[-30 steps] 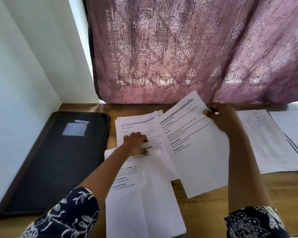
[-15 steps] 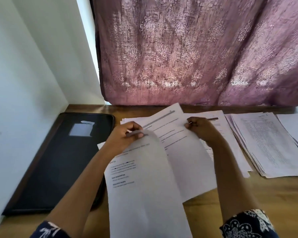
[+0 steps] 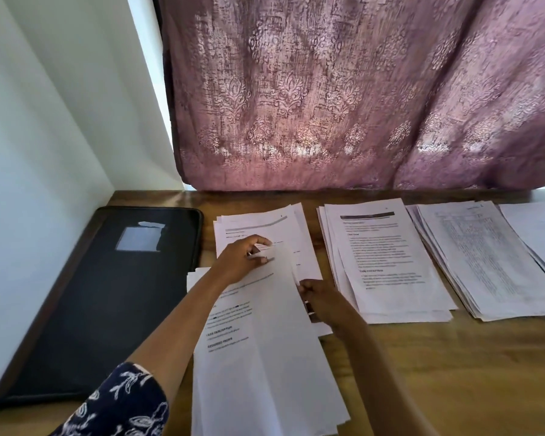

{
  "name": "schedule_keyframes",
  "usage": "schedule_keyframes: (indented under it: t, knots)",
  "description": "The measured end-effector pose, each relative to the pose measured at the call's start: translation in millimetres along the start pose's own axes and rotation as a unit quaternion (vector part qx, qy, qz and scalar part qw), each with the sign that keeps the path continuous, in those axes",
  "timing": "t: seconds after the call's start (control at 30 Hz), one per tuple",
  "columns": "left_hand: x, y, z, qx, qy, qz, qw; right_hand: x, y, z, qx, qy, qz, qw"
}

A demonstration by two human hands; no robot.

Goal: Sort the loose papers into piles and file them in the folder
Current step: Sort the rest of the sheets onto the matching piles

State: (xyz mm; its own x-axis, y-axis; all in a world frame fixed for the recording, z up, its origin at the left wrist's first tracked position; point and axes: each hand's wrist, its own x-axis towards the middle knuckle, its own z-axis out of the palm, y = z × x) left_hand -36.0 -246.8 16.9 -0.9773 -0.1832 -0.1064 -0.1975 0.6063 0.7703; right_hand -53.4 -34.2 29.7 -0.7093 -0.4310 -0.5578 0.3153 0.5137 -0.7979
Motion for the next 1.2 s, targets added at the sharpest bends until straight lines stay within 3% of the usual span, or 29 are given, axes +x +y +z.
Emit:
schedule_keyframes:
  t: [0.1, 0.17, 0.23, 0.37, 0.47, 0.57, 0.83, 0.97, 1.1, 1.2]
  knots:
    - [5, -12, 8, 0.108, -0.007, -0.002, 0.994, 4, -9, -8, -0.134, 0.092, -0.045, 0.986]
    - [8, -13, 14, 0.217, 0.042, -0.016, 0.975, 16, -18, -18, -0.234, 0.183, -0.111, 0.948]
    - [19, -10, 17, 0.239, 0.116, -0.006, 0.964, 34, -31, -25, -0.249, 0.215, -0.195, 0.924]
    - [58, -2, 31, 0.21, 0.163, -0.012, 0.964, 90, -59, -30, -0.329, 0.149, -0.328, 0.873]
    - [78, -11, 45, 0.228, 0.168, -0.04, 0.958, 137, -59, -32, -0.42, 0.113, -0.307, 0.847]
    - [80, -26, 53, 0.227, 0.21, -0.019, 0.951, 160, -42, -36, -0.459, 0.099, -0.26, 0.844]
    - [78, -28, 53, 0.142, 0.225, 0.007, 0.964, 152, -29, -26, -0.521, 0.192, -0.372, 0.744]
    - [76, -30, 53, 0.081, 0.213, 0.04, 0.973, 139, -14, -25, -0.471, 0.192, -0.442, 0.739]
    - [72, -27, 51, -0.053, 0.244, 0.033, 0.968, 131, -12, -41, -0.383, 0.128, -0.463, 0.789]
    - [75, -33, 49, -0.083, 0.244, 0.071, 0.964, 136, -16, -45, -0.429, 0.083, -0.515, 0.737]
